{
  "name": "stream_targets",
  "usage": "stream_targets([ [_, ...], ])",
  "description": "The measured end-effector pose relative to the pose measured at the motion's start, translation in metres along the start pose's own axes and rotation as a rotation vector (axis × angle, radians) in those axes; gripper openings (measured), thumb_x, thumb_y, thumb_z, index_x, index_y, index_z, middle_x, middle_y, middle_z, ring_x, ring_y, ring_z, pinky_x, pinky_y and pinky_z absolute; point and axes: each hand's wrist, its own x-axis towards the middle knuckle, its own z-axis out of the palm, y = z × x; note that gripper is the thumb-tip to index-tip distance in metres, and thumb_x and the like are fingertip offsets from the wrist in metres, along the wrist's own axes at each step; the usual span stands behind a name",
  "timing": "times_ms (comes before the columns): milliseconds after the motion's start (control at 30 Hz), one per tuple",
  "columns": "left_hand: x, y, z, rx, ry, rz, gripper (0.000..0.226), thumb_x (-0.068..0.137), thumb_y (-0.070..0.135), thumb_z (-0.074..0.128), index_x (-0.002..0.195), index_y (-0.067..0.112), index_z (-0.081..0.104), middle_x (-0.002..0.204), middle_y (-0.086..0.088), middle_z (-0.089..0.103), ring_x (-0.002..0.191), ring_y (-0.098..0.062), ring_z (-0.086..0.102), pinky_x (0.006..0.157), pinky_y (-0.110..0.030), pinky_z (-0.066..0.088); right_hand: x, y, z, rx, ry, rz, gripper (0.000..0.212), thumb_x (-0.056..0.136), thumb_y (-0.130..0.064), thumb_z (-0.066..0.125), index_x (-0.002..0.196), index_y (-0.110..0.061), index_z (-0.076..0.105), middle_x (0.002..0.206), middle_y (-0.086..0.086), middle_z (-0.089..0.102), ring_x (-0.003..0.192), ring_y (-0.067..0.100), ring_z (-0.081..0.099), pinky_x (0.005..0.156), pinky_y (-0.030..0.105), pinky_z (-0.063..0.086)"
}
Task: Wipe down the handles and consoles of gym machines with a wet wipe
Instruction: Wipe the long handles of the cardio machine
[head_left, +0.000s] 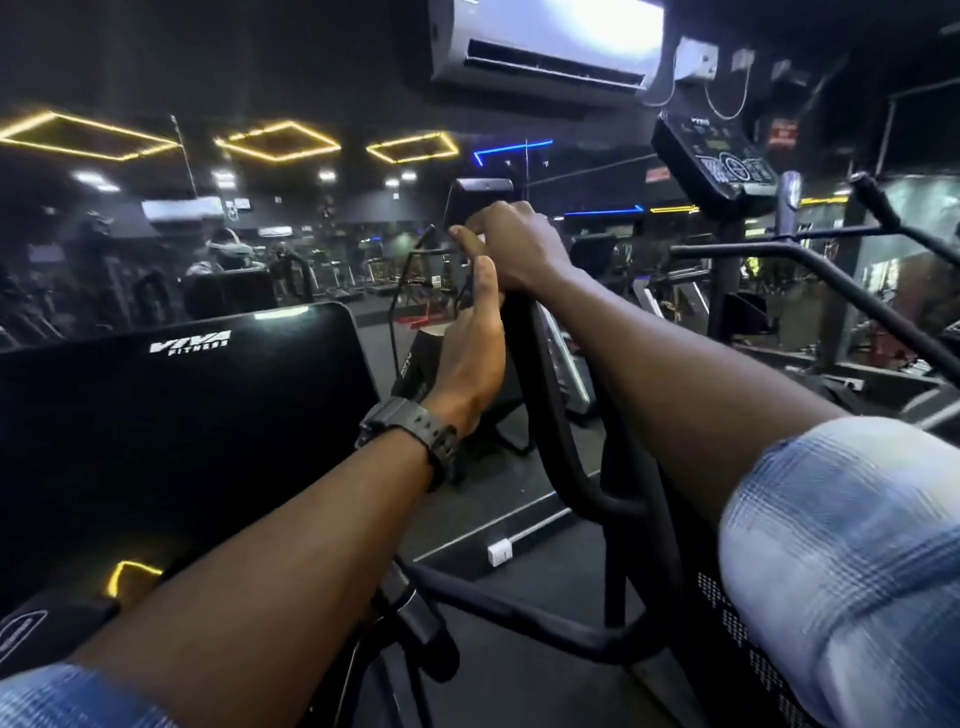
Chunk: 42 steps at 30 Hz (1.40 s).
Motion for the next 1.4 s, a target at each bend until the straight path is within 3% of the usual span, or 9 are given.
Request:
stream_targets([
  [167,0.001,0.008,-0.012,-0.12,-0.079,-0.044,0.107,0.074,0.095,0.018,0.154,0.027,0.039,0.152,0.006,0.05,0.141,-0.003,0.042,0.125,-0.039,0.021,-0.03,0.015,-0.006,0.187,0.004,-0.239,0.035,0.093,-0.048,0.049,0.115,-0.027,0.067,0.122,-0.01,0.061,0.108,0.01,0.06,0.084,0.027,0.044],
  [333,0.003,0.017,-0.016,-0.088,-0.098,-0.085,0.104,0.081,0.09,0.011,0.152,0.022,0.042,0.145,0.002,0.058,0.134,-0.006,0.051,0.12,-0.037,0.03,-0.032,-0.009,-0.001,0.118,0.126,0.093,0.038,0.102,-0.051,0.031,0.106,-0.027,0.059,0.111,-0.003,0.067,0.102,0.023,0.061,0.073,0.032,0.034],
  [433,0.004,0.02,-0.019,-0.12,-0.124,-0.104,0.098,0.092,0.078,0.002,0.151,0.012,0.044,0.141,-0.002,0.061,0.129,-0.005,0.056,0.111,-0.026,0.036,-0.034,-0.011,0.008,0.16,0.202,0.145,0.04,0.104,-0.047,0.026,0.102,-0.021,0.057,0.106,0.004,0.069,0.102,0.029,0.061,0.077,0.037,0.036],
  [567,0.0,0.025,-0.017,-0.204,-0.141,-0.155,0.107,0.09,0.08,0.002,0.152,-0.001,0.033,0.155,-0.013,0.044,0.145,-0.016,0.039,0.125,-0.036,0.022,-0.075,0.026,0.027,0.194,0.352,0.375,0.044,0.103,-0.041,0.022,0.111,-0.014,0.056,0.111,0.01,0.065,0.103,0.034,0.058,0.083,0.043,0.041],
  [733,-0.006,0.024,-0.001,-0.142,0.022,-0.157,0.114,0.078,0.09,0.01,0.152,0.009,0.038,0.159,-0.007,0.039,0.145,-0.016,0.037,0.123,-0.04,0.023,-0.075,0.038,0.023,0.194,0.288,0.486,0.043,0.105,-0.041,0.023,0.11,-0.012,0.055,0.112,0.013,0.064,0.103,0.034,0.058,0.074,0.038,0.035],
  [933,-0.012,0.013,0.025,-0.117,0.159,-0.087,0.078,0.096,0.073,0.016,0.154,0.025,0.038,0.159,0.004,0.039,0.145,-0.011,0.037,0.113,-0.027,0.029,-0.055,0.018,0.013,0.192,0.228,0.13,0.036,0.105,-0.04,0.027,0.105,-0.016,0.054,0.106,0.004,0.066,0.1,0.026,0.059,0.08,0.04,0.043],
  [1133,-0.008,0.003,0.034,0.02,0.299,-0.051,0.054,0.107,0.05,0.029,0.149,0.022,0.046,0.149,0.002,0.052,0.137,-0.014,0.046,0.116,-0.034,0.034,-0.13,0.061,0.04,0.244,0.255,0.627,0.041,0.106,-0.044,0.023,0.115,-0.013,0.048,0.11,0.012,0.063,0.096,0.035,0.062,0.067,0.035,0.034],
  [1333,0.006,-0.014,0.052,0.178,0.392,-0.01,0.06,0.1,0.02,0.052,0.156,0.015,0.03,0.151,-0.007,0.049,0.138,-0.022,0.048,0.115,-0.039,0.038,-0.073,0.039,0.011,0.212,0.222,0.337,0.04,0.107,-0.038,0.023,0.113,-0.017,0.056,0.103,0.003,0.063,0.087,0.019,0.054,0.066,0.033,0.031],
  [1400,0.007,-0.019,0.056,0.222,0.378,-0.002,0.067,0.098,0.013,0.052,0.159,0.015,0.023,0.158,-0.007,0.041,0.144,-0.023,0.041,0.12,-0.039,0.032,-0.085,0.051,0.018,0.223,0.253,0.277,0.04,0.105,-0.04,0.024,0.116,-0.015,0.054,0.107,0.002,0.062,0.096,0.023,0.059,0.065,0.032,0.037],
])
